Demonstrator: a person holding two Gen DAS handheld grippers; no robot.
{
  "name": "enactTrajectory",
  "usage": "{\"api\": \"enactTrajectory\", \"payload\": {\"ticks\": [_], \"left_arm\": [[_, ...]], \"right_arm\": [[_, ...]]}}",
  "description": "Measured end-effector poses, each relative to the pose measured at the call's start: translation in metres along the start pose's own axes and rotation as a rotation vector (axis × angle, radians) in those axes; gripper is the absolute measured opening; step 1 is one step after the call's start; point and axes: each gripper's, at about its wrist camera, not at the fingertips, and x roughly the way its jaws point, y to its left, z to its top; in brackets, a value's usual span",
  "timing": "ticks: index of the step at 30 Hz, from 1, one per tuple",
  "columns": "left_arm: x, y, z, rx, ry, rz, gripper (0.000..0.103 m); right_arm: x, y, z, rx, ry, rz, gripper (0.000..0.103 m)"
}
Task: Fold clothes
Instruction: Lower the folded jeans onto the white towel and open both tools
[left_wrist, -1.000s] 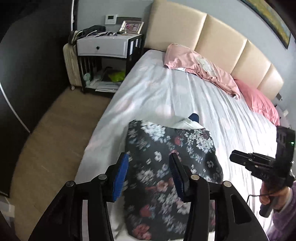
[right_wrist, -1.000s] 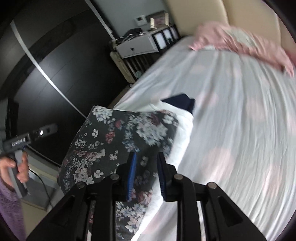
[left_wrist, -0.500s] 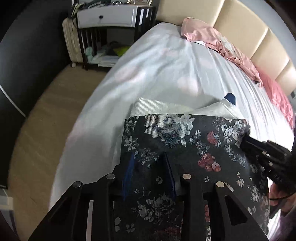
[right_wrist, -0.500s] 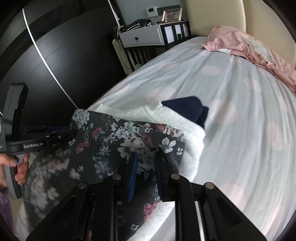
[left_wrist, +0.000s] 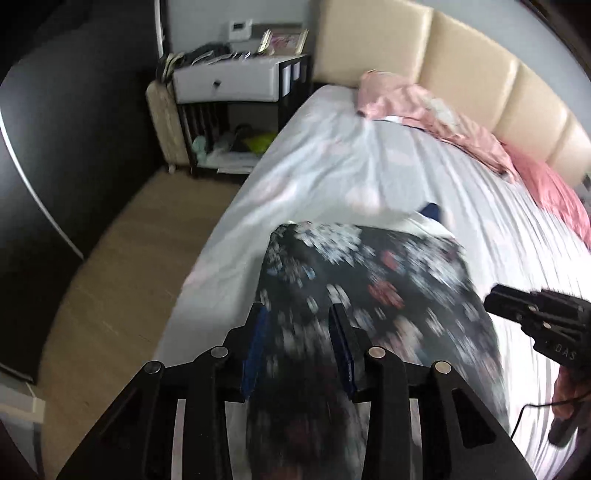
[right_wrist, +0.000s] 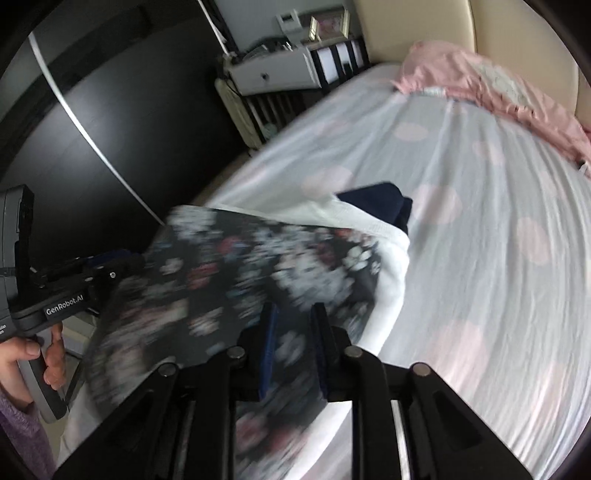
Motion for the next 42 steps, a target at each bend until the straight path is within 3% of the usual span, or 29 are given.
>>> {"api": "enactTrajectory", "payload": {"ticks": [6,10,14,18,23,28,30,33,37,42], "left_arm": [[-0.005,-0.025,-0.042,0.147,0.091,0.075,0.035],[0.025,-0.014,-0.054,0.096,0.177,0.067,0.035],[0.046,-0.013,-0.056,0.137,0.223,0.069,0.036],[0.056,-0.014,-0.061,0.157,0.214,0.077,0.037],[0.051,-0.013,-0.064,0.109,0.195,0.081,0.038],[0.017,-0.022,-0.073,0.114,0.104,0.120,0.042],[-0.003,-0.023,-0.080,0.090,0.082,0.112,0.052],[-0.031,-0.025,-0.093,0.078,0.094,0.082,0.053],[-0.076,-0.033,-0.106,0.077,0.072,0.096,0.057],[-0.144,-0.060,-0.114,0.093,-0.021,0.150,0.061]], "right_arm": [[-0.026,0.048,-0.051,-0.056,0.020,0.023,0.020],[-0.004,0.057,-0.076,-0.097,0.093,-0.015,0.019],[0.021,0.056,-0.082,-0.134,0.121,-0.044,0.019],[0.030,0.063,-0.088,-0.202,0.132,-0.081,0.018],[0.028,0.054,-0.088,-0.174,0.147,-0.056,0.018],[0.003,0.051,-0.094,-0.126,0.146,-0.066,0.019],[-0.014,0.050,-0.100,-0.110,0.135,-0.064,0.019],[-0.045,0.051,-0.108,-0.103,0.104,-0.051,0.019],[-0.103,0.063,-0.118,-0.108,0.044,-0.059,0.020],[-0.157,0.074,-0.114,-0.100,-0.004,-0.076,0.045]]}}
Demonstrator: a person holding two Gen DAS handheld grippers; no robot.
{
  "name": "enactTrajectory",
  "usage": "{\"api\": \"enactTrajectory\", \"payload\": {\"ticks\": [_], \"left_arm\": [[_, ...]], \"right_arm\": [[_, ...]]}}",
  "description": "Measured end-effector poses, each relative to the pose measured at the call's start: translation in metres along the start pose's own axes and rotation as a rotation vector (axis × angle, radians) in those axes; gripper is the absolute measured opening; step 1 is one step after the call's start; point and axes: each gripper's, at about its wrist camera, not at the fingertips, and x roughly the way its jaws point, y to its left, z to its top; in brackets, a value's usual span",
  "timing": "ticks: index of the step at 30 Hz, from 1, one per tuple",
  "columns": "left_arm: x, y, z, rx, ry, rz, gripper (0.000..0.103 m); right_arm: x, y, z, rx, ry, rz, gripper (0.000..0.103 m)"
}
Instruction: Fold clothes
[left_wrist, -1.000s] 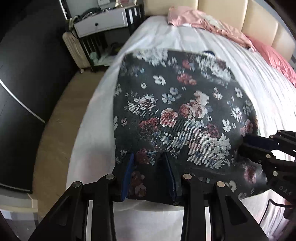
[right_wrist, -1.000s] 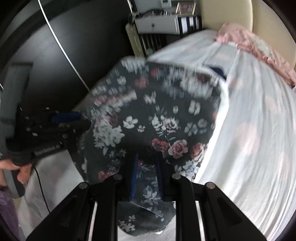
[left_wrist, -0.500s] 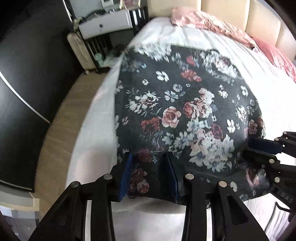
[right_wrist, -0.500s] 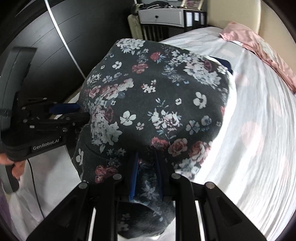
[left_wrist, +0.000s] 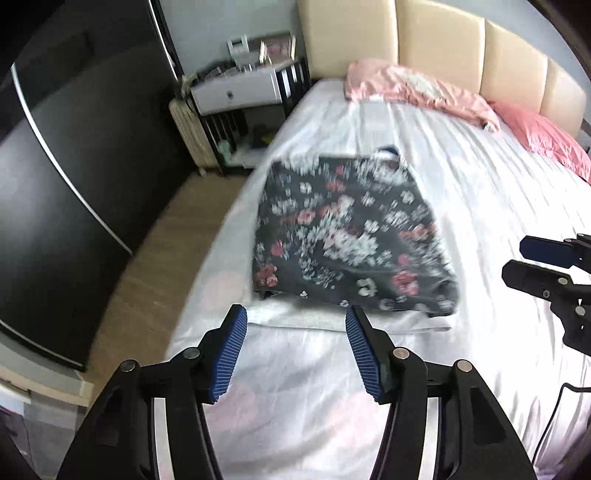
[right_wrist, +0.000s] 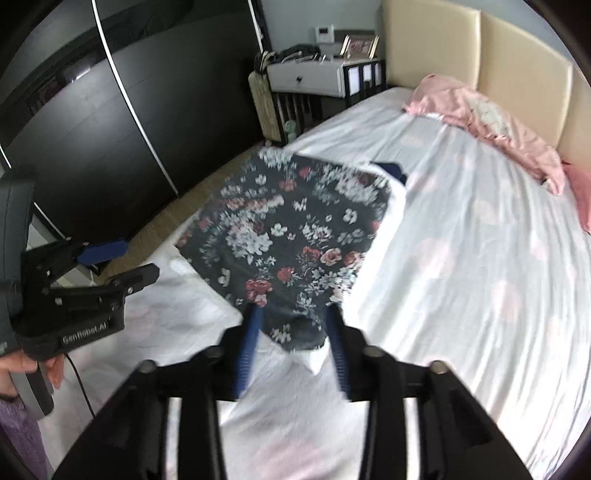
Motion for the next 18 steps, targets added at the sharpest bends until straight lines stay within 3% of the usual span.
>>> {"api": "enactTrajectory", "payload": {"ticks": [3,5,10,18], "left_arm": [[-0.039,-0.003,0.001,-0.052,-0.064,-0.033,0.076],[-0.061,-0.007,-0.001,-0.075,-0.109,-0.030,0.079],[-0.101,-0.027,-0.010,-0.079,-0.186,0.053,0.080],[-0.129,-0.048,-0.045,-0.159,-0.193,0.025,0.080]], "right_arm": [[-0.029,0.004,-0.001,0.018,-0.033,-0.003,0.051],[-0.045,0.007,-0.003,0.027,-0.056,-0.011,0.052],[-0.080,0.013,-0.014,0.028,-0.120,-0.042,0.055],[-0.128,0.021,-0.051,0.019,-0.191,-0.091,0.055]]}}
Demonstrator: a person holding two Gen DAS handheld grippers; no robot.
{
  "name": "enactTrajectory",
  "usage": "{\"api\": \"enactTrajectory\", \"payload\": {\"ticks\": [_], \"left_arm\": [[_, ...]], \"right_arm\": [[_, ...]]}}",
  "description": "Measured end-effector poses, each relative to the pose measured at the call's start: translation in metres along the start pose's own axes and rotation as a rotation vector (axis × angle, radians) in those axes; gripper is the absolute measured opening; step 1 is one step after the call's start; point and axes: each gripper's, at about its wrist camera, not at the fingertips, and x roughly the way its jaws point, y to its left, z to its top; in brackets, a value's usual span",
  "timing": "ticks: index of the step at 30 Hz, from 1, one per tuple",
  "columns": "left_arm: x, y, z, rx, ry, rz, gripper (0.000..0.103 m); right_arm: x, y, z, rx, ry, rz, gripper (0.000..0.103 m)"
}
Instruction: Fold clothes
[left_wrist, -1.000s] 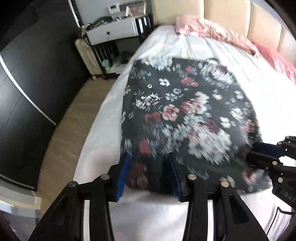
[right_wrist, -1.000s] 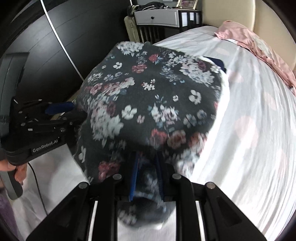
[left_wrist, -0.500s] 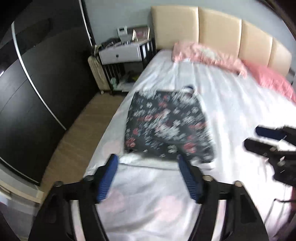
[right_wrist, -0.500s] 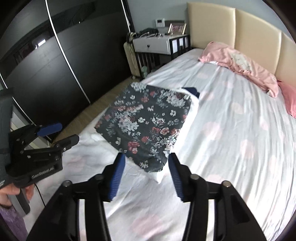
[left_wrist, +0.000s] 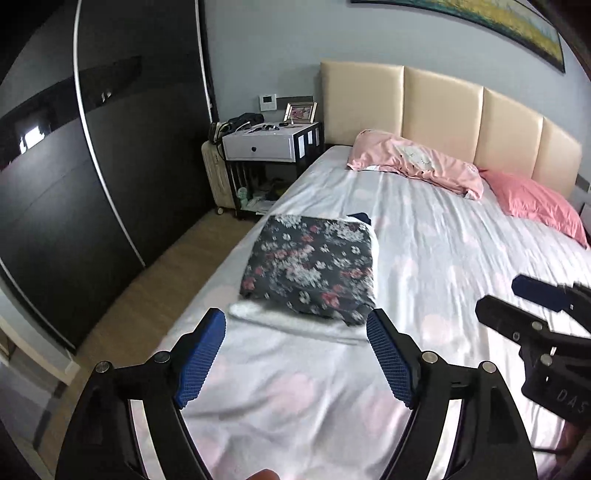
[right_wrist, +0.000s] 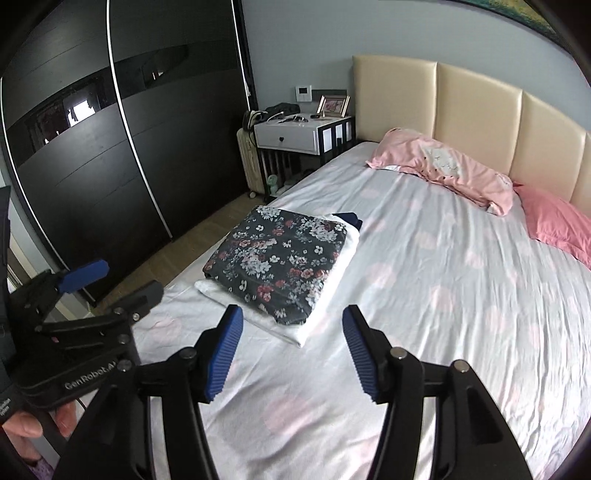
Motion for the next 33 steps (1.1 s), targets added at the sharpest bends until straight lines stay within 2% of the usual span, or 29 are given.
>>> {"api": "enactTrajectory", "payload": {"ticks": [3,13,19,33], "left_arm": [[-0.010,-0.007,-0.016,-0.023,0.013,0.046,0.080],[-0.044,-0.038,-0.064,-0.018,0.022,0.080,0.080],[-0.057,-0.051,-0.080,-0.025,0.038,0.088,0.080],[-0.086,-0.067,-0.087,-0.010,0.022,0.096,0.080]], "right_arm": [[-0.013,-0.005,-0.019,0.033,0.015,0.009,0.055],[-0.044,-0.017,-0.079,0.095,0.010,0.023,0.055],[-0.066,-0.018,-0.094,0.057,-0.036,-0.007,0.055],[-0.094,-0.019,-0.109,0.035,-0.058,-0.005,0.055]]}}
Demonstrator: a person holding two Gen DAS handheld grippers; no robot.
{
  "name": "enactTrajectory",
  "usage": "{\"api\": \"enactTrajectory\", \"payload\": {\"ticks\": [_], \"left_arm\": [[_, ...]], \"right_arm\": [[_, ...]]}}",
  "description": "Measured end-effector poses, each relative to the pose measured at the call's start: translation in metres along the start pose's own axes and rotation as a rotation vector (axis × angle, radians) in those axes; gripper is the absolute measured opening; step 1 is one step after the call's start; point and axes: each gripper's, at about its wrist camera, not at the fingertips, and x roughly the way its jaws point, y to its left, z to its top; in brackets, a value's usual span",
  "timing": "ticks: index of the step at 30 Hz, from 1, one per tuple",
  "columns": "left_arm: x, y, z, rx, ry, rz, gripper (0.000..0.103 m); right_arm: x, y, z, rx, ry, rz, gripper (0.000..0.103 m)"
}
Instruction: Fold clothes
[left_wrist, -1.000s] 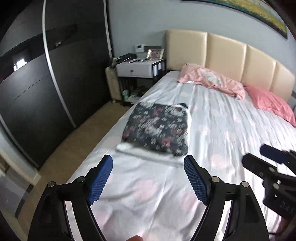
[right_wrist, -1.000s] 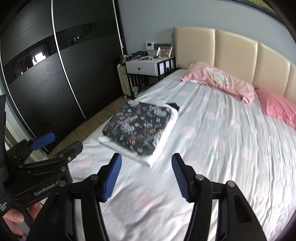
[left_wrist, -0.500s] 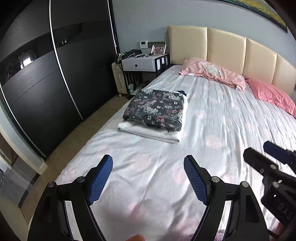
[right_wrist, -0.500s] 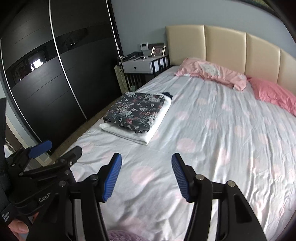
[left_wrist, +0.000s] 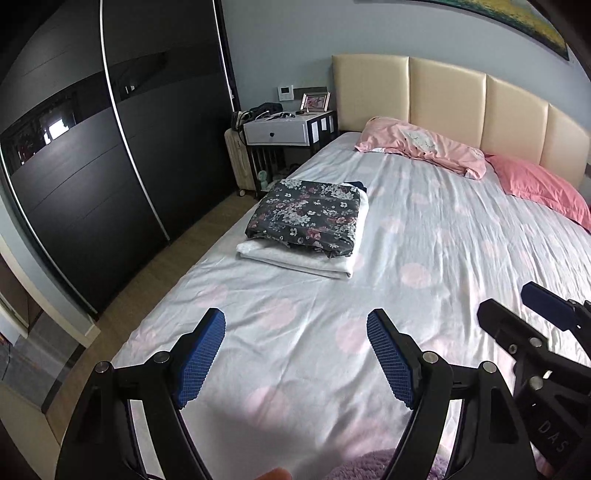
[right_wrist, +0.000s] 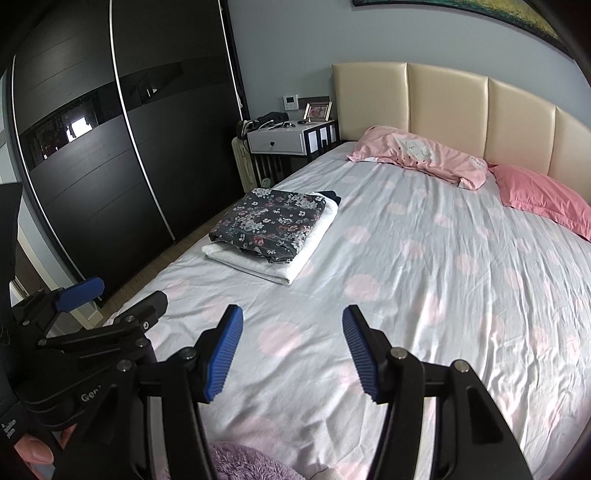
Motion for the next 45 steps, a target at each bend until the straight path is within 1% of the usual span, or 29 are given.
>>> {"api": "enactTrajectory", "payload": {"ticks": [13,25,38,45], "left_arm": [[-0.006,-0.004,0.000,0.011,0.001,0.020,0.080],[-0.008,-0.012,0.001,0.033,0.000,0.040,0.080],[-0.010,-0.016,0.001,0.031,0.003,0.028,0.080],[-0.014,-0.019,0.000,0.037,0.000,0.035,0.080]], "right_arm": [[-0.006,0.004,-0.004,-0.014,-0.004,0.003,0.055],[-0.006,-0.002,-0.005,-0.008,-0.001,0.007,0.055],[-0.011,-0.008,-0.005,-0.005,-0.004,0.010,0.055],[-0.014,-0.009,-0.007,-0.006,-0.006,0.010,0.055]]}}
